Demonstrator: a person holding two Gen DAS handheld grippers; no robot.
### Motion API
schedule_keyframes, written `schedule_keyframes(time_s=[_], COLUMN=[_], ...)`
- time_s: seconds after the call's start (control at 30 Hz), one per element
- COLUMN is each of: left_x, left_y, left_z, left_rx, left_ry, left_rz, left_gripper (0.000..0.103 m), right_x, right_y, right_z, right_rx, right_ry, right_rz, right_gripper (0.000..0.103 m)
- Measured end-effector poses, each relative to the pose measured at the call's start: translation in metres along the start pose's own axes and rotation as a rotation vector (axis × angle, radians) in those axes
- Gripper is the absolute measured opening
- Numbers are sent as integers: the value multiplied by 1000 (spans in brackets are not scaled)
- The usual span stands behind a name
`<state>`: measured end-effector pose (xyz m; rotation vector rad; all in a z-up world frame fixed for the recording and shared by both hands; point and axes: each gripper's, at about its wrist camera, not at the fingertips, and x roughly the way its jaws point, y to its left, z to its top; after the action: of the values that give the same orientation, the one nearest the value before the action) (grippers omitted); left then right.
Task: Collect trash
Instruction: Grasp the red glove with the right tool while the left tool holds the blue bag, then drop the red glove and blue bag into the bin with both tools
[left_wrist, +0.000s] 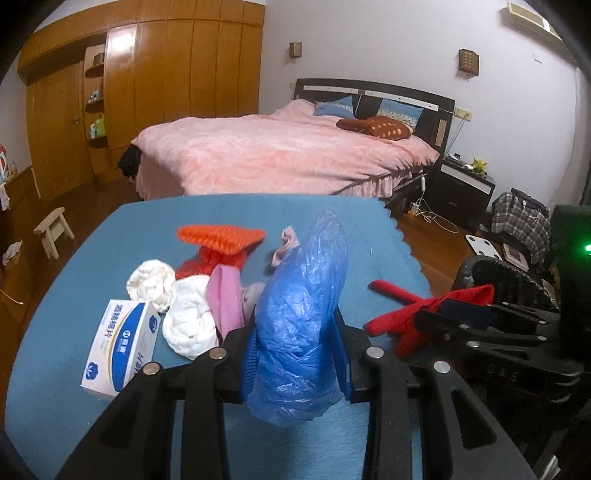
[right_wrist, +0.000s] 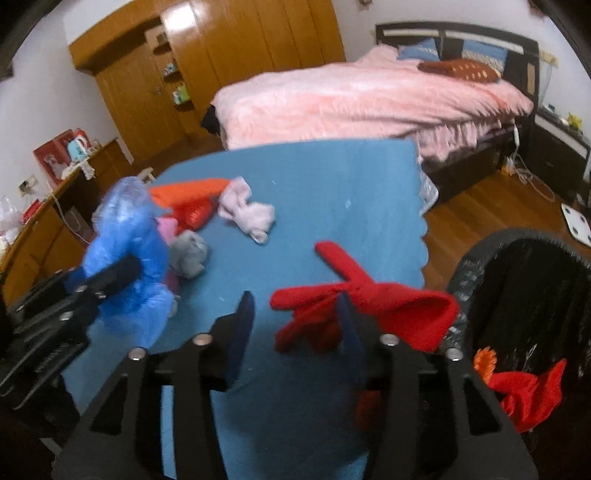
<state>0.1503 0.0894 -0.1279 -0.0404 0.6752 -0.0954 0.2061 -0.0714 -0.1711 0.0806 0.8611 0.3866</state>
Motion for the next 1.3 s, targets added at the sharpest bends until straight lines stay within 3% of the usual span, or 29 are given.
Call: schedule_keyframes(time_s=[0.17,0.33,0.37,0.43,0.53,0.67,1.0,1.3], left_x=[6,9,9,10,11,12,0,-17], left_y=[5,10,11,14,18,22,20,2], left_z=[-4,-7,-7,-7,-7,-7,4,32], left_rx=[-5,-11,-12,-15,-20,-33,-35,-23], left_ry=[13,18,18,19,22,28,-4,-55], left_rz=[6,8,9,13,20,29,35,14], left_gripper=[34,34,34,34,34,34,34,34], right_x=[22,35,38,45,52,51,-9,-75], right_y=[-2,5,6,8,13,15,23,17], right_z=[-2,0,1,1,-1,1,35,65], right_rx=[-30,-71,-74,-85,-126,-143,-119,-101], right_ry=[30,57,63,87,101,97,-55,-186], right_rz=[-43,-59,-56,-44,-56,-50,54,79], right_gripper=[59,57,54,31,14,6,6,6])
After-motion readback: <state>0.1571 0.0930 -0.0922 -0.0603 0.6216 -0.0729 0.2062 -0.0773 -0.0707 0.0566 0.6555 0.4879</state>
